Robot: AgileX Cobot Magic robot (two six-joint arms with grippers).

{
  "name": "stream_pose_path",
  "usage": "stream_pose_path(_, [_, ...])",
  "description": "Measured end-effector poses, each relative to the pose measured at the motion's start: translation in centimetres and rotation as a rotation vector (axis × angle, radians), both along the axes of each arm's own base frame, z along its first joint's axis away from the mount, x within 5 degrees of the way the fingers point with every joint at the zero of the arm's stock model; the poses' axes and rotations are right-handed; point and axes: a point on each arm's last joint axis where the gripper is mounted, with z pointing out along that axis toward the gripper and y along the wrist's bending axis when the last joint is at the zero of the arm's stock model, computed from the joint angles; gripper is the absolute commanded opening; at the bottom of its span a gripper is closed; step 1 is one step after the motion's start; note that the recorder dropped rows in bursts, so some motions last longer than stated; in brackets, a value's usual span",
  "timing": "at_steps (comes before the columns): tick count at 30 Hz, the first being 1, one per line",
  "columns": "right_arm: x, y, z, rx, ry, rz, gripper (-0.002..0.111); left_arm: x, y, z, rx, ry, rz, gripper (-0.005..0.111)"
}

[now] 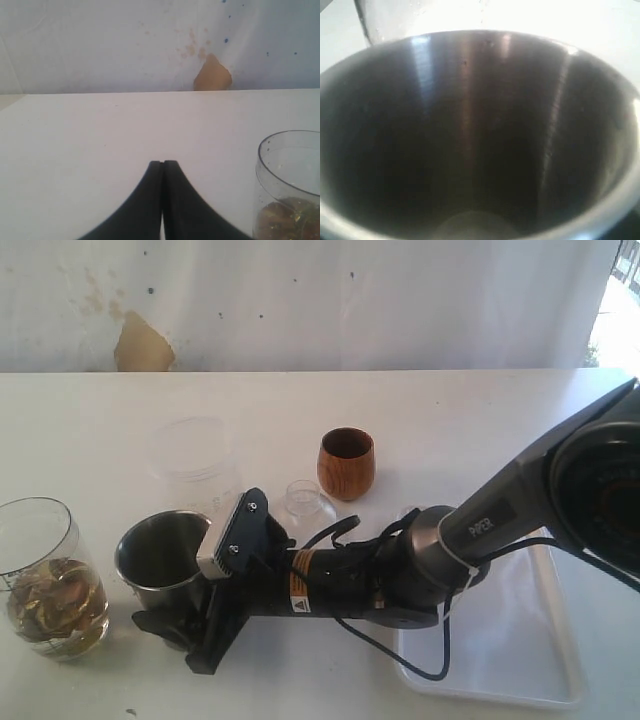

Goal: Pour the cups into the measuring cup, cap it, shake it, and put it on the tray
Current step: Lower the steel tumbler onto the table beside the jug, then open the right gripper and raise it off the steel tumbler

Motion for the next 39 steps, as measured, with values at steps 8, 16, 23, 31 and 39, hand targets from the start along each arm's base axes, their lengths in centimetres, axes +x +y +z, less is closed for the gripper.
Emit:
stream_pose_path(8, [0.1,0.0,1.0,0.012,-0.019,-0.006,0.105,0.0,0.0,0.0,0.0,0.0,0.0,0.0])
stream_pose_path(16, [0.3,-0.1,2.2,-0.015,-0.041,-0.022,0.105,0.0,0.0,0.0,0.0,0.0,0.0,0.0])
stream_pose_path(23, [0.3,-0.1,4.1,0.004,-0.082,-0.018,0.105,0.0,0.0,0.0,0.0,0.0,0.0,0.0])
stream_pose_path(31, [0.1,-0.1,5.3,0.026,-0.087,-0.017,0.105,0.0,0.0,0.0,0.0,0.0,0.0,0.0])
stream_pose_path(39, [-0.2,-0.3,8.8,0.088,-0.12,-0.019,0.105,0.0,0.0,0.0,0.0,0.0,0.0,0.0])
